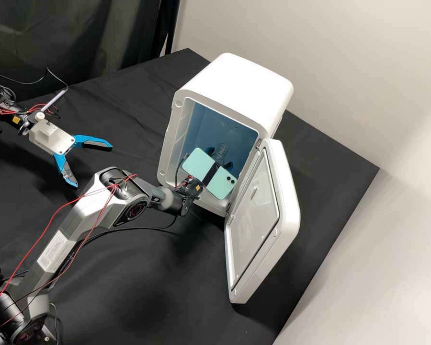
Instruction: Place the flask in the incubator
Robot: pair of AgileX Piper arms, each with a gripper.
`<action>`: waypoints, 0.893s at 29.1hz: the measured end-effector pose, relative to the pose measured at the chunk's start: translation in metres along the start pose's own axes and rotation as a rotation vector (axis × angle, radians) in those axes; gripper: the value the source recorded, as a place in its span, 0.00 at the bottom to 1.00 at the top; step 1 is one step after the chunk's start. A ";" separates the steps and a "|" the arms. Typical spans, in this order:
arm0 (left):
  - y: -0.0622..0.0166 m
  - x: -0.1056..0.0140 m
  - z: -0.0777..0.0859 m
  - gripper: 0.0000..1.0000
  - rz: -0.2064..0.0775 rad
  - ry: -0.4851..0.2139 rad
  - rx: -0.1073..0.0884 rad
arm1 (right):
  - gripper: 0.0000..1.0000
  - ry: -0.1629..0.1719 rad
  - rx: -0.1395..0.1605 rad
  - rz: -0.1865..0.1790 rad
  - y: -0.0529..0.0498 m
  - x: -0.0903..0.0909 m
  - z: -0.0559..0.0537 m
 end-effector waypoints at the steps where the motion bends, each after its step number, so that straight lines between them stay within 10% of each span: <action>1: 0.0000 0.000 0.000 1.00 0.000 0.000 0.000 | 0.00 0.000 0.000 0.000 0.000 0.000 0.000; 18: 0.0001 0.000 -0.001 1.00 0.001 0.007 0.003 | 0.00 0.006 -0.002 -0.008 -0.004 0.001 -0.003; 26: -0.0001 0.000 -0.007 1.00 0.075 0.042 -0.010 | 0.00 0.006 -0.002 -0.008 -0.004 0.001 -0.003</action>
